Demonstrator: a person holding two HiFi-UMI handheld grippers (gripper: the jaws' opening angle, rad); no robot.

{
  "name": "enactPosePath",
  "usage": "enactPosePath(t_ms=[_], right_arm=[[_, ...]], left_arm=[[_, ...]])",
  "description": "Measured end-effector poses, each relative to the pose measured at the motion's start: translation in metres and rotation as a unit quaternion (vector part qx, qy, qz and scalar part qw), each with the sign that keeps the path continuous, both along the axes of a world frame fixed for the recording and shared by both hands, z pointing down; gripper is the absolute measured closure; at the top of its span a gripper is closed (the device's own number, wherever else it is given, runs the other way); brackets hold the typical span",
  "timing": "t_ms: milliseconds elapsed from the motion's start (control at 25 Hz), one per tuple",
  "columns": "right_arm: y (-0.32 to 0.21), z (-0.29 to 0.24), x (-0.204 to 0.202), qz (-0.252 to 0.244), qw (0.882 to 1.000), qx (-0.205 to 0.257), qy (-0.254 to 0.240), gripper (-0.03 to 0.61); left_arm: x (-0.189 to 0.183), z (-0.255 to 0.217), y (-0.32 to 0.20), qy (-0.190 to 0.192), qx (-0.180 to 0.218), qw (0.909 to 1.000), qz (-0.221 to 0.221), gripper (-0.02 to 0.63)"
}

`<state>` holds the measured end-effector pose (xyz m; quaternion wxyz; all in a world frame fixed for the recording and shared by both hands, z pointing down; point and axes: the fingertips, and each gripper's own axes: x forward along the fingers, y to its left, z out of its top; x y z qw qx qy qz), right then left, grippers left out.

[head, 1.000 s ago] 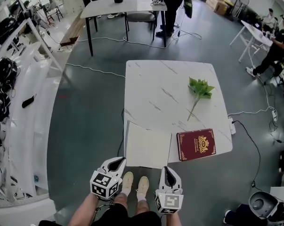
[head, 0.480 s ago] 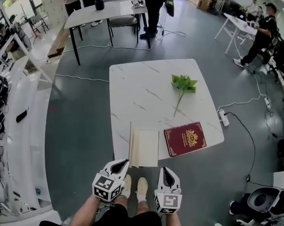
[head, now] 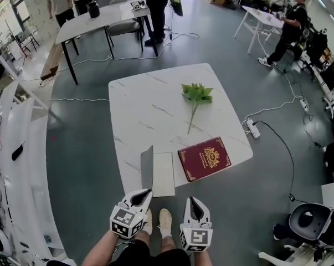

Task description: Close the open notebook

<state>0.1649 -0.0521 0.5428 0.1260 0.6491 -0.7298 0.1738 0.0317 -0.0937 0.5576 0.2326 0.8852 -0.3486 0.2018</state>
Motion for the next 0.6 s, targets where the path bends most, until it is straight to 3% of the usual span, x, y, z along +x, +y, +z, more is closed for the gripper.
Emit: enactPosePath(t_ms=[600], right_arm=[[0.014,0.032,0.041,0.060,0.998,-0.022,-0.006,0.561]], left_arm=[[0.062,0.049,0.001,-0.013,-0.030,0.9975,0.062,0.586]])
